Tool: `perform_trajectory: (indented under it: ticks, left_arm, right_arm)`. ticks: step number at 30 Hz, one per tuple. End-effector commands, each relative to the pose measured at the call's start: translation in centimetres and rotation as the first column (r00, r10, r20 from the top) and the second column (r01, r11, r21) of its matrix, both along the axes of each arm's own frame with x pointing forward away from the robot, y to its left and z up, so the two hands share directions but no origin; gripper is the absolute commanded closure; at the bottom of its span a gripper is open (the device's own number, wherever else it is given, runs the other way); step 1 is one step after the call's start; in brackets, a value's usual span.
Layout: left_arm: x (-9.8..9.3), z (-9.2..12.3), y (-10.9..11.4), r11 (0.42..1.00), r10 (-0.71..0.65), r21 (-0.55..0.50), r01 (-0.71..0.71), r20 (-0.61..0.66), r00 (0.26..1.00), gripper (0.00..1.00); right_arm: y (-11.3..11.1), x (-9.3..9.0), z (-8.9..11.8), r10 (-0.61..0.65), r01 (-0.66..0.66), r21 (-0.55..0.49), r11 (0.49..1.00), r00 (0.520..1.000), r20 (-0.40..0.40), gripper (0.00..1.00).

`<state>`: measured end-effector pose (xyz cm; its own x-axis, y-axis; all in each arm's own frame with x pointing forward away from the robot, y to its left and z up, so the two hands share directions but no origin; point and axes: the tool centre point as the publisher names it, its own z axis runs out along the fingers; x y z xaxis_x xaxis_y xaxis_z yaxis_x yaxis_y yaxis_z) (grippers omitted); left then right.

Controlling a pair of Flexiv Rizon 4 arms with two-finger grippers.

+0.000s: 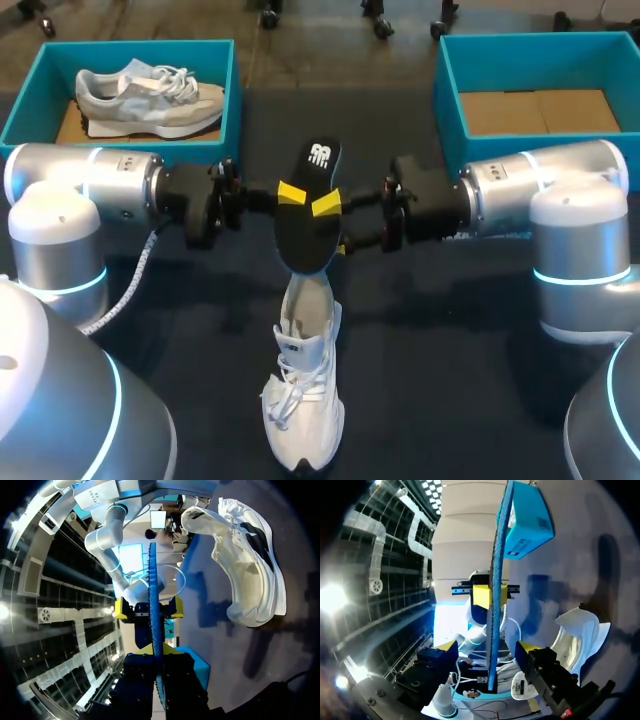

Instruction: Take the shoe out of the shoebox, open the shoe tongue, remove and reinsert the insole, then place the shoe into the shoebox

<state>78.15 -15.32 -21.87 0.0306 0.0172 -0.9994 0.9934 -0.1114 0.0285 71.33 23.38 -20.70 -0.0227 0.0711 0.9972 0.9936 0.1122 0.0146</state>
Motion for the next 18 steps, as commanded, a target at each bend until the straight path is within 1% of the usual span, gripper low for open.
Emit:
perform_trajectory:
  ticks: [1, 4, 7, 9, 11, 15, 18]
  left_arm:
    - [-0.22, 0.19, -0.07, 1.0, 0.007, -0.001, -0.007, 0.003, 1.0, 1.0]
    - [-0.36, 0.37, -0.11, 1.0, 0.008, 0.0, -0.008, 0.008, 1.0, 1.0]
    - [-0.43, 0.49, -0.08, 1.0, 0.01, -0.001, -0.01, 0.012, 1.0, 1.0]
    - [-0.45, 0.54, -0.05, 1.0, 0.01, -0.002, -0.01, 0.012, 1.0, 1.0]
    - [-0.48, 0.58, -0.01, 1.0, 0.011, 0.0, -0.011, 0.014, 1.0, 1.0]
    - [-0.52, 0.61, 0.04, 1.0, 0.014, 0.002, -0.014, 0.016, 1.0, 1.0]
    - [-0.52, 0.62, 0.06, 1.0, 0.015, 0.005, -0.015, 0.015, 1.0, 1.0]
  right_arm:
    - [0.53, 0.06, -0.18, -0.013, 0.013, -0.005, 1.0, 1.0, -0.002, 0.26]
    - [0.69, 0.36, -0.35, -0.025, 0.025, -0.01, 1.0, 1.0, -0.008, 0.35]
    - [0.75, 0.46, -0.41, -0.04, 0.04, -0.012, 0.999, 0.999, -0.01, 0.38]
    - [0.82, 0.55, -0.43, -0.057, 0.057, -0.019, 0.998, 0.998, -0.01, 0.45]
    - [0.84, 0.58, -0.42, -0.065, 0.065, -0.016, 0.998, 0.998, -0.006, 0.49]
    - [0.94, 0.47, -0.3, -0.076, 0.076, -0.011, 0.997, 0.997, 0.001, 0.53]
    - [1.05, 0.41, -0.16, -0.086, 0.086, -0.012, 0.996, 0.996, 0.006, 0.54]
